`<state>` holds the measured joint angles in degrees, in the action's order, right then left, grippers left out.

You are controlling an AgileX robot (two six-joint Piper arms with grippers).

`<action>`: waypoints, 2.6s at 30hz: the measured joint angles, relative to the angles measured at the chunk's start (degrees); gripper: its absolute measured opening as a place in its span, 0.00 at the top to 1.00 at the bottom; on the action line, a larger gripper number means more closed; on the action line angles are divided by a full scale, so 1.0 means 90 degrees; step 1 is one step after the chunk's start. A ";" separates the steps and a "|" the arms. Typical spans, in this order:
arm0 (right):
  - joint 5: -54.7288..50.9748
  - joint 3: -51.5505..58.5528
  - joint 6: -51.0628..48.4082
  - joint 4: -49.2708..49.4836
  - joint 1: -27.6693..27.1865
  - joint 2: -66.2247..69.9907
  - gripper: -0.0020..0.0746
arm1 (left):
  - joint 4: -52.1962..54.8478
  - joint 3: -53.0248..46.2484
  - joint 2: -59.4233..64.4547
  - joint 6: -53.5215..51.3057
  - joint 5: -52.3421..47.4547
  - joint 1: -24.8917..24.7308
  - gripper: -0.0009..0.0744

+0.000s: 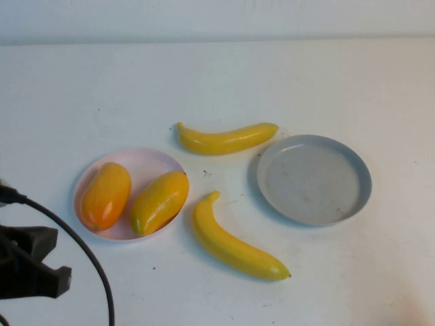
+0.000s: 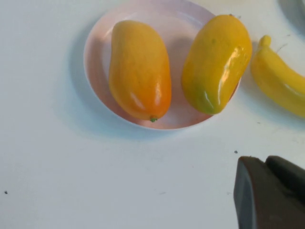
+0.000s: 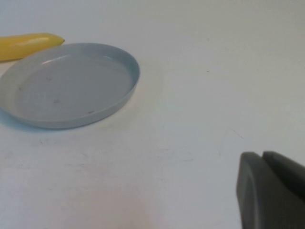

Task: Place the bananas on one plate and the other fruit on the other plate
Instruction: Put one type of fruit in the left plate, then put another type of fruit in the right plate

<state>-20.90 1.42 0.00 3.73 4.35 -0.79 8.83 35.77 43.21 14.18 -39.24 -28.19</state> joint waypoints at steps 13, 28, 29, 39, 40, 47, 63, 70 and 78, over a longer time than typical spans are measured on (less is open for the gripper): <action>0.0000 0.0000 0.0000 0.0000 0.0000 0.0000 1.00 | 0.0246 -0.0668 -0.0449 -0.0309 0.2353 0.0000 0.99; 0.0000 0.0000 0.0000 0.0000 0.0000 0.0000 1.00 | -0.0788 -0.3369 -0.4162 -0.1425 0.4960 0.2301 0.99; 0.0000 0.0000 0.0000 0.0000 0.0000 0.0000 1.00 | -0.0827 -0.3524 -0.4390 -0.1425 0.4991 0.2473 0.99; 0.0000 0.0010 0.0000 0.0000 0.0000 0.0000 1.00 | -0.1026 -0.4121 -0.4851 -0.1434 0.4402 0.2938 0.99; 0.0000 0.0010 0.0000 0.0000 0.0000 0.0000 1.00 | -0.1026 -0.4121 -0.4854 -0.1434 0.4203 0.2938 0.99; 0.0000 0.0010 0.0000 0.0000 0.0000 0.0000 1.00 | -0.0885 -0.4121 -0.4865 -0.1434 0.2395 0.2938 0.99; 0.0000 0.0010 0.0000 0.0000 0.0000 0.0000 1.00 | -0.0860 -0.4133 -0.4865 -0.1434 0.1978 0.2938 0.99; 0.0000 0.0010 0.0000 0.0000 0.0000 0.0000 1.00 | -0.0860 -0.4133 -0.4865 -0.1434 0.1978 0.2938 0.99; 0.0253 0.0010 0.0000 0.0056 0.0000 0.0000 1.00 | -0.0860 -0.4133 -0.4865 -0.1434 0.1978 0.2938 0.99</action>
<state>-18.62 1.51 0.00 4.23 4.35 -0.79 1.09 -1.43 -0.57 1.27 -21.44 -1.75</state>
